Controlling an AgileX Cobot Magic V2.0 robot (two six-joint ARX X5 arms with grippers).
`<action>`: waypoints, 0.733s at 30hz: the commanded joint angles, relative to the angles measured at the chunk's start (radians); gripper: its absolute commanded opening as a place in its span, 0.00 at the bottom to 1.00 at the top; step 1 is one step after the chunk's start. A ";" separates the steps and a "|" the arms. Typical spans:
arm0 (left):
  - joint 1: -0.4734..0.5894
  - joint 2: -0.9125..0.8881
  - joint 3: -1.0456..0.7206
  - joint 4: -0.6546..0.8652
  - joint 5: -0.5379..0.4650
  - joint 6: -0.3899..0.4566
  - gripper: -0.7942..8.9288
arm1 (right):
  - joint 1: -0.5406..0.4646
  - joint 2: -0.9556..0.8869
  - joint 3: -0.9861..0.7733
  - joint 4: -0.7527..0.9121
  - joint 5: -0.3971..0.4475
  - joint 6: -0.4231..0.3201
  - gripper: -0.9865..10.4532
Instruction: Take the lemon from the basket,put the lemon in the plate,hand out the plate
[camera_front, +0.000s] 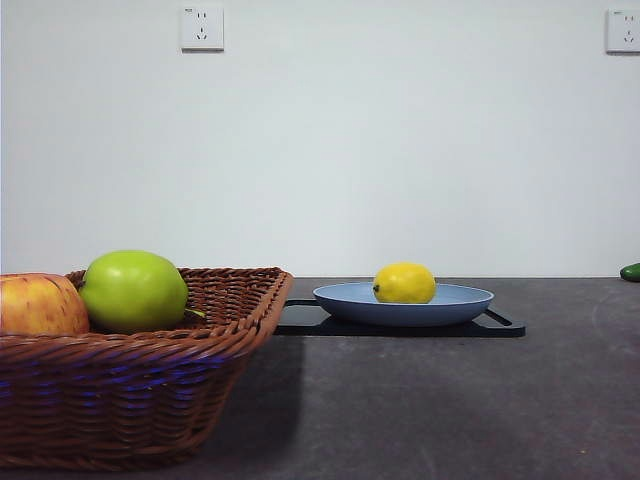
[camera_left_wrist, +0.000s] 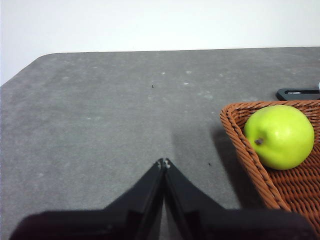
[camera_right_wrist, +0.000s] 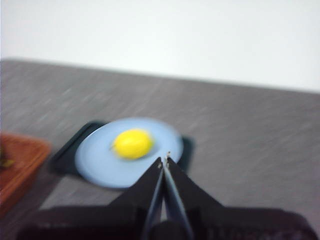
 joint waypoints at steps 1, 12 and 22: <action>0.003 -0.003 -0.011 0.005 0.000 -0.006 0.09 | -0.084 -0.078 -0.067 0.000 -0.080 -0.043 0.09; 0.003 -0.003 -0.011 0.005 0.000 -0.006 0.09 | -0.316 -0.323 -0.388 0.123 -0.294 -0.041 0.09; 0.003 -0.003 -0.011 0.005 0.000 -0.006 0.09 | -0.317 -0.377 -0.459 0.084 -0.293 -0.039 0.09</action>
